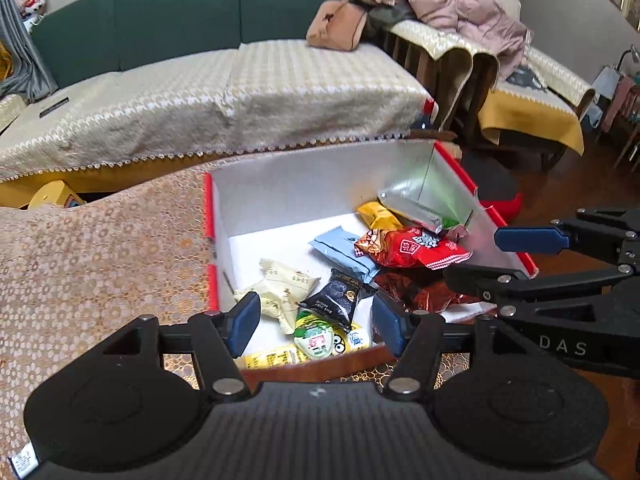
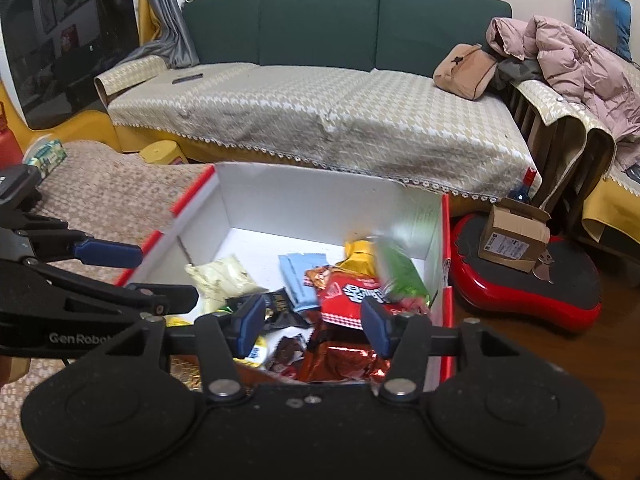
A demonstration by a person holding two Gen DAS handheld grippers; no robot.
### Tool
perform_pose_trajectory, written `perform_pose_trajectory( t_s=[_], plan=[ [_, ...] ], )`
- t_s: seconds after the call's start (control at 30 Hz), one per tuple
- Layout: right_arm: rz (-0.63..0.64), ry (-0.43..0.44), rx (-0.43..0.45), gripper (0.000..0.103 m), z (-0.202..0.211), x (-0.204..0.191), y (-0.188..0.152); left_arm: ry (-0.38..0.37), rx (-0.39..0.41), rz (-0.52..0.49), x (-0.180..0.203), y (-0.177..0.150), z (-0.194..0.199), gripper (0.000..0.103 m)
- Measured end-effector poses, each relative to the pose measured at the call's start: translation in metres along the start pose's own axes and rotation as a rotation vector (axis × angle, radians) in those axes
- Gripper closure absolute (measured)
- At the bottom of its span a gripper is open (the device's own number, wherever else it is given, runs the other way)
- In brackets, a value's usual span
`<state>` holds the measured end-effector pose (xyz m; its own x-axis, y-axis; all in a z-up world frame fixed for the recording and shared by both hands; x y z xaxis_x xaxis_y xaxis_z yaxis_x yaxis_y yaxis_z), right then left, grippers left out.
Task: Organize snacks
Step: 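Lower both snacks into the red box and open both tools, then withdraw both tools from the box toward the table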
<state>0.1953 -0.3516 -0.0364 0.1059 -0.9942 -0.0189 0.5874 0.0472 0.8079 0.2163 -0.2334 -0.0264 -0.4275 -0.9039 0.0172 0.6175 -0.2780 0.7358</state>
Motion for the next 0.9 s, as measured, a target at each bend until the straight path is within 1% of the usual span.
perform_pose_trajectory(
  t_s=[0.2,0.37,0.57,0.67,0.7,0.73,0.77,0.8,0.9],
  plan=[
    [-0.003,0.037,0.032,0.047,0.023,-0.020,0.003,0.006,0.049,0.021,-0.013,-0.004,0.033,0.039],
    [-0.002,0.080,0.051,0.047,0.037,-0.042,0.004,0.027,0.082,0.057,-0.030,-0.012,0.055,0.030],
    [-0.003,0.134,0.061,0.045,0.046,-0.072,0.001,0.052,0.104,0.091,-0.053,-0.031,0.080,0.027],
    [-0.004,0.160,0.062,0.043,0.049,-0.089,-0.004,0.075,0.116,0.121,-0.068,-0.043,0.092,0.026],
    [-0.007,0.170,0.061,0.039,0.049,-0.096,-0.005,0.096,0.123,0.131,-0.073,-0.048,0.096,0.026],
    [-0.010,0.177,0.063,0.023,0.050,-0.101,-0.007,0.113,0.128,0.138,-0.079,-0.054,0.100,0.024],
    [-0.014,0.185,0.073,0.014,0.052,-0.106,-0.008,0.121,0.131,0.144,-0.084,-0.059,0.103,0.022],
    [-0.015,0.196,0.085,0.008,0.053,-0.112,-0.010,0.128,0.134,0.153,-0.089,-0.066,0.107,0.022],
    [0.001,0.226,0.071,0.008,0.050,-0.132,-0.016,0.158,0.137,0.169,-0.104,-0.083,0.116,0.022]
  ],
)
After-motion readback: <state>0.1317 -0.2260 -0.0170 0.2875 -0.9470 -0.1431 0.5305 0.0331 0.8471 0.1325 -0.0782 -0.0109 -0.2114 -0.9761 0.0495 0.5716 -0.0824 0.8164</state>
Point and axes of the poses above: each gripper's, at about its wrist camera, not at the fingertips, and z roughly against the way its jaws point, x to its right, y to its top, the point moved 6 cm from there along -z, roughly the way its jaws point, and after that the axes turned 7 degrees about x, right-handed, at the moved point
